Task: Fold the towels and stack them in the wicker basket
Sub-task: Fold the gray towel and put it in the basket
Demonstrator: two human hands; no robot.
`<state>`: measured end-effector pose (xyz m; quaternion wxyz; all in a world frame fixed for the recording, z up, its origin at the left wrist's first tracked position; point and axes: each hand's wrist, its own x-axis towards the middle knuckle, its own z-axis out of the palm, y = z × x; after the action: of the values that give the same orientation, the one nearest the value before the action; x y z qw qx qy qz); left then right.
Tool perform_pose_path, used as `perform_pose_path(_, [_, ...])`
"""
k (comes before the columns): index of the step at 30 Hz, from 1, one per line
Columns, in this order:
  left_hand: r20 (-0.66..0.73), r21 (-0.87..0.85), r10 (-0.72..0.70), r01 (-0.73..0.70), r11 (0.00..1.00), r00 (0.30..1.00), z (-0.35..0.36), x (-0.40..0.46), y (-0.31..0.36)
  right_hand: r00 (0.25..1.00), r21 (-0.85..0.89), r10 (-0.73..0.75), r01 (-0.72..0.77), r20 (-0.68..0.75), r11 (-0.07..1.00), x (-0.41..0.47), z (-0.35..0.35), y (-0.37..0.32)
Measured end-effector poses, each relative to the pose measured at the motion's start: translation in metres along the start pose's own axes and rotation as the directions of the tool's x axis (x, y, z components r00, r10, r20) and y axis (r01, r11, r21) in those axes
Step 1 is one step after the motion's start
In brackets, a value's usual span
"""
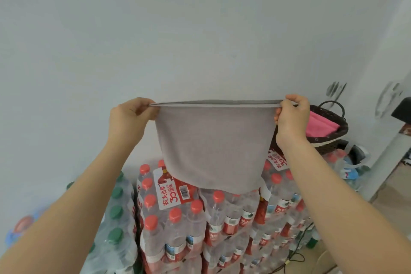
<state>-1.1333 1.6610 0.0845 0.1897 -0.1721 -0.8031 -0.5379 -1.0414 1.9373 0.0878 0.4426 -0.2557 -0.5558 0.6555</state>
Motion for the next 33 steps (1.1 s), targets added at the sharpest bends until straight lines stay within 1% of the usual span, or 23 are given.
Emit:
perform_pose_path(2, [-0.027, -0.035, 0.011, -0.012, 0.999, 1.000, 0.006, -0.009, 0.000, 1.000, 0.033, 0.010, -0.009, -0.017, 0.999, 0.004, -0.009, 0.001])
perform_pose_path(4, [-0.052, -0.060, 0.077, -0.080, 0.995, 0.996, 0.010, -0.021, 0.006, 1.000, 0.105, 0.000, 0.001, -0.009, 0.994, 0.009, -0.015, -0.003])
perform_pose_path(5, [-0.067, -0.099, 0.101, -0.108, 0.989, 0.993, 0.011, -0.026, 0.011, 1.000, 0.139, -0.009, 0.008, 0.002, 0.990, 0.010, -0.016, -0.006])
perform_pose_path(6, [-0.082, -0.182, 0.099, -0.113, 0.977, 0.992, 0.012, -0.030, 0.015, 1.000, 0.160, -0.020, 0.017, 0.021, 0.987, 0.012, -0.015, -0.011])
perform_pose_path(8, [-0.097, -0.404, 0.044, -0.080, 0.911, 0.994, 0.011, -0.030, 0.022, 0.996, 0.191, -0.036, 0.020, 0.081, 0.981, 0.015, -0.010, -0.019])
perform_pose_path(9, [-0.107, -0.476, 0.009, -0.059, 0.877, 0.994, 0.010, -0.026, 0.024, 0.993, 0.208, -0.035, 0.010, 0.117, 0.978, 0.017, -0.005, -0.022])
perform_pose_path(10, [-0.121, -0.510, -0.033, -0.034, 0.859, 0.992, 0.009, -0.020, 0.025, 0.988, 0.220, -0.029, -0.005, 0.152, 0.976, 0.019, 0.000, -0.024])
perform_pose_path(12, [-0.141, -0.510, -0.112, 0.025, 0.860, 0.984, 0.009, -0.007, 0.019, 0.979, 0.197, -0.019, -0.022, 0.205, 0.980, 0.026, 0.012, -0.021])
perform_pose_path(14, [-0.157, -0.455, -0.176, 0.087, 0.886, 0.972, 0.015, 0.004, 0.004, 0.972, 0.111, 0.009, -0.036, 0.234, 0.993, 0.032, 0.023, -0.008])
perform_pose_path(16, [-0.158, -0.387, -0.243, 0.166, 0.907, 0.957, 0.020, 0.012, -0.012, 0.957, 0.054, 0.099, -0.117, 0.271, 0.992, 0.039, 0.036, 0.010])
perform_pose_path(18, [-0.182, -0.356, -0.296, 0.218, 0.909, 0.938, 0.021, 0.021, -0.018, 0.924, 0.049, 0.191, -0.219, 0.332, 0.975, 0.044, 0.049, 0.018])
perform_pose_path(20, [-0.231, -0.389, -0.293, 0.188, 0.902, 0.928, 0.016, 0.029, -0.011, 0.902, 0.093, 0.193, -0.246, 0.386, 0.965, 0.050, 0.059, 0.010])
perform_pose_path(22, [-0.267, -0.442, -0.232, 0.095, 0.892, 0.935, 0.006, 0.033, 0.003, 0.895, 0.180, 0.137, -0.232, 0.425, 0.956, 0.052, 0.062, -0.009])
perform_pose_path(23, [-0.261, -0.454, -0.185, 0.048, 0.890, 0.947, 0.002, 0.031, 0.009, 0.892, 0.205, 0.101, -0.209, 0.441, 0.956, 0.051, 0.059, -0.018])
perform_pose_path(25, [-0.188, -0.467, -0.106, 0.006, 0.884, 0.976, -0.005, 0.018, 0.014, 0.882, 0.160, 0.044, -0.134, 0.469, 0.978, 0.047, 0.047, -0.025])
perform_pose_path(26, [-0.134, -0.469, -0.097, 0.023, 0.883, 0.986, -0.007, 0.008, 0.011, 0.872, 0.097, 0.026, -0.084, 0.489, 0.992, 0.044, 0.038, -0.022])
perform_pose_path(28, [-0.022, -0.433, -0.130, 0.108, 0.895, 0.991, -0.010, -0.016, -0.007, 0.844, -0.062, 0.028, 0.006, 0.536, 0.998, 0.037, 0.015, -0.002])
perform_pose_path(30, [0.091, -0.311, -0.198, 0.217, 0.925, 0.976, -0.008, -0.044, -0.034, 0.808, -0.208, 0.101, 0.027, 0.580, 0.978, 0.031, -0.007, 0.028])
perform_pose_path(33, [0.241, -0.136, -0.306, 0.344, 0.929, 0.921, 0.003, -0.087, -0.072, 0.766, -0.360, 0.249, -0.025, 0.593, 0.933, 0.017, -0.035, 0.079])
